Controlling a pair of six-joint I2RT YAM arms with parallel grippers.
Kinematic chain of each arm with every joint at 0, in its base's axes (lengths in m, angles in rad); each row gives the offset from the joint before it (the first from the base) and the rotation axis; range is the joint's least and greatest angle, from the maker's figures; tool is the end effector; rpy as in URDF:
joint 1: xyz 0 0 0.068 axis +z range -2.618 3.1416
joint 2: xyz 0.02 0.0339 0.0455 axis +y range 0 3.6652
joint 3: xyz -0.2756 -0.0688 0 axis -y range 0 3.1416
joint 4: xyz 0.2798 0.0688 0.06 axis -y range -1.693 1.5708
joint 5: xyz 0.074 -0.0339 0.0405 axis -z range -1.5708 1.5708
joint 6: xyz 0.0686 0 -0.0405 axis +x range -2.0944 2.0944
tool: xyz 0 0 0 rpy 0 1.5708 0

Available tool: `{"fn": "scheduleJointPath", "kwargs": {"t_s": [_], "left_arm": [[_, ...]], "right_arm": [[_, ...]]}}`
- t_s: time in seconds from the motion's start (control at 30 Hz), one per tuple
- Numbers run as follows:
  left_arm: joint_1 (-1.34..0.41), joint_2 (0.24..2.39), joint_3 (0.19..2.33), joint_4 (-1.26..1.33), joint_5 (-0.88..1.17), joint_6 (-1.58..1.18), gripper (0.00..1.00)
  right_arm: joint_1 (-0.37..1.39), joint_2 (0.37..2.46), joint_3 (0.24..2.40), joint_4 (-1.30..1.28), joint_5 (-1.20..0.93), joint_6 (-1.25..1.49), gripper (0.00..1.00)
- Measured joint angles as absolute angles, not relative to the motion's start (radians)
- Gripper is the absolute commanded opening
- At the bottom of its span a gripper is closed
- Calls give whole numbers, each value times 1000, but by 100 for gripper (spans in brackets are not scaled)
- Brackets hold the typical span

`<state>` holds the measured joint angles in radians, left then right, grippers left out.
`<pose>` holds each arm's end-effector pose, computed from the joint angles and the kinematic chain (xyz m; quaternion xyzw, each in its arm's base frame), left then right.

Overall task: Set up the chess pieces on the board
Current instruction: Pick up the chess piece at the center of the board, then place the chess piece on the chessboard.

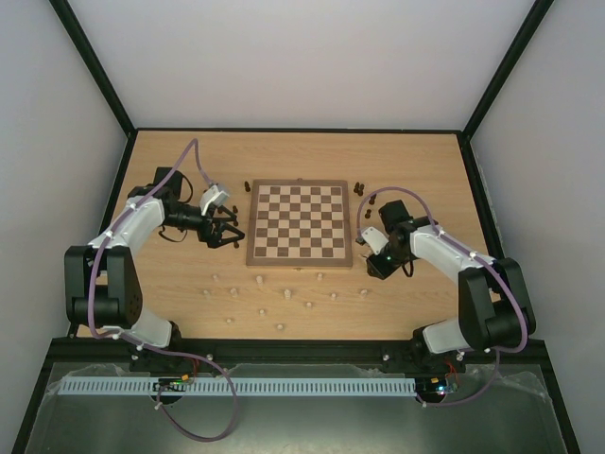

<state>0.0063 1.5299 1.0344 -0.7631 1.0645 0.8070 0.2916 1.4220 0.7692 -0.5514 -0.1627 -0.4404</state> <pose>0.3167 -0.0580 0.2065 0.4044 0.7531 -0.4074 0.3213 0.2733 0.0936 0.1315 -0.3646 0.9098 0.0662 0.1871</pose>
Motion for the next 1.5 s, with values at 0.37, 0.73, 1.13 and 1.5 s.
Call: {"fn": "scheduleJointPath", "kwargs": {"t_s": [0.37, 0.73, 1.13, 1.5], "left_arm": [[6, 1535, 1034, -761, 1065, 807, 99], [6, 1535, 1034, -761, 1065, 807, 99], [6, 1541, 1034, -761, 1065, 807, 99], [6, 1541, 1034, -761, 1065, 807, 99]], "right_arm": [[301, 1437, 769, -547, -162, -441, 22], [302, 1444, 771, -544, -157, -439, 10], [302, 1393, 912, -607, -223, -446, 7], [337, 1584, 1085, -606, -245, -440, 8]]}}
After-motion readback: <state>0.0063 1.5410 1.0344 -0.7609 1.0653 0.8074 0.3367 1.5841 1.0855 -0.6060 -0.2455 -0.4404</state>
